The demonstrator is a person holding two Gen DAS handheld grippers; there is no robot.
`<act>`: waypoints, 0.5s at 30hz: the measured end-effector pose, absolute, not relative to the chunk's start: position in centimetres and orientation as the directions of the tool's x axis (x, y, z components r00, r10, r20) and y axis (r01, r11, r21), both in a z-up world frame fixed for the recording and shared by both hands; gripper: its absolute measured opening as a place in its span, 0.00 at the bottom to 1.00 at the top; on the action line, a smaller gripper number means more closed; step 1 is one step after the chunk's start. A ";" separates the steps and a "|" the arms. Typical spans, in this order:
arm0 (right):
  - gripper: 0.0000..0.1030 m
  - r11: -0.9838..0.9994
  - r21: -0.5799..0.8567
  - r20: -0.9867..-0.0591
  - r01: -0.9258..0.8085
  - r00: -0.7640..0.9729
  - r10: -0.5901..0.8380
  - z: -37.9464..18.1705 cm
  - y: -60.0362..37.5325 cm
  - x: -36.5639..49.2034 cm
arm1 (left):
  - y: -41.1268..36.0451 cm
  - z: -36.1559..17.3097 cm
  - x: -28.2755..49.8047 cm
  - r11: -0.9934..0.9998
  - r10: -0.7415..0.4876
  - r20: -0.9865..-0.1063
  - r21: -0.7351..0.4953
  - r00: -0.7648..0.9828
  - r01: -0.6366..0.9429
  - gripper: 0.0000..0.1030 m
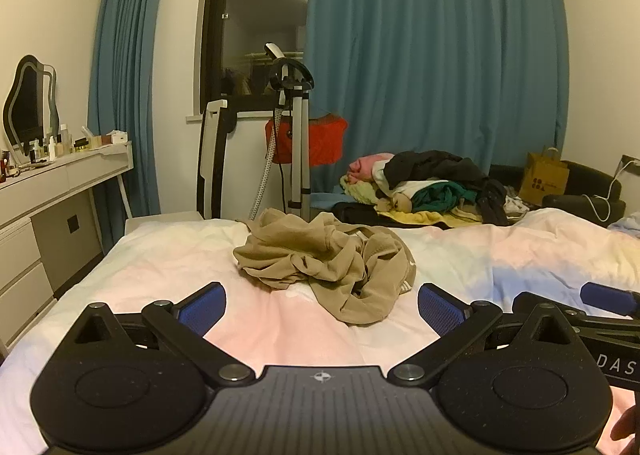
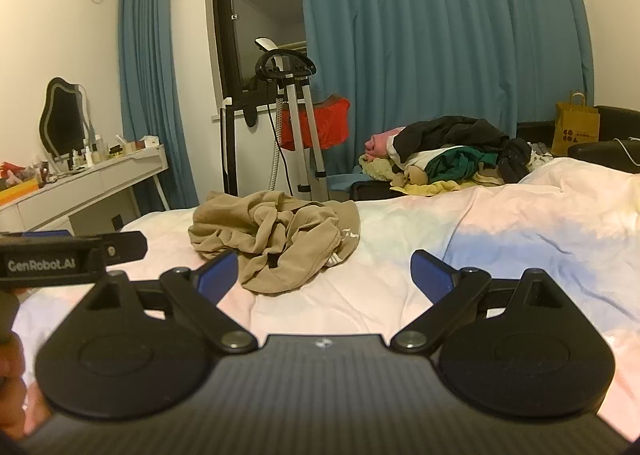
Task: Fold clothes
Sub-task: 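Move both grippers toward the crumpled beige T-shirt on the bed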
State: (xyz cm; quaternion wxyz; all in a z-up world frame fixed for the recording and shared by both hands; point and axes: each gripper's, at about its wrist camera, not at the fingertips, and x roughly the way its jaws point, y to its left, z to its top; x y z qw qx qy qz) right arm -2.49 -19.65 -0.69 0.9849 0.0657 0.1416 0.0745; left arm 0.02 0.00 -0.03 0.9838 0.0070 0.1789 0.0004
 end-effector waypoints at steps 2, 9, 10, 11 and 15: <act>0.92 0.980 0.153 -0.267 -0.127 0.949 0.165 -0.8 -19.8 -2.6 | 0.0 -0.1 0.1 1.000 0.002 -0.351 0.014 0.937 0.003 1.00; 0.92 0.980 0.160 -0.271 -0.117 0.950 0.157 -0.8 -20.1 -2.6 | -0.2 -1.2 0.3 1.000 0.001 -0.350 0.026 0.937 0.009 1.00; 0.92 0.981 0.156 -0.266 -0.115 0.952 0.154 -0.8 -20.0 -2.8 | -0.3 -1.3 0.2 1.000 0.001 -0.350 0.030 0.937 0.010 1.00; 0.92 0.982 0.152 -0.260 -0.113 0.954 0.150 -0.9 -19.9 -3.0 | -0.3 -1.3 0.3 1.000 0.000 -0.351 0.028 0.936 0.010 1.00; 0.92 0.982 0.156 -0.252 -0.107 0.957 0.144 -0.7 -20.0 -3.2 | -0.3 -1.3 0.3 1.000 -0.006 -0.355 0.018 0.935 0.014 1.00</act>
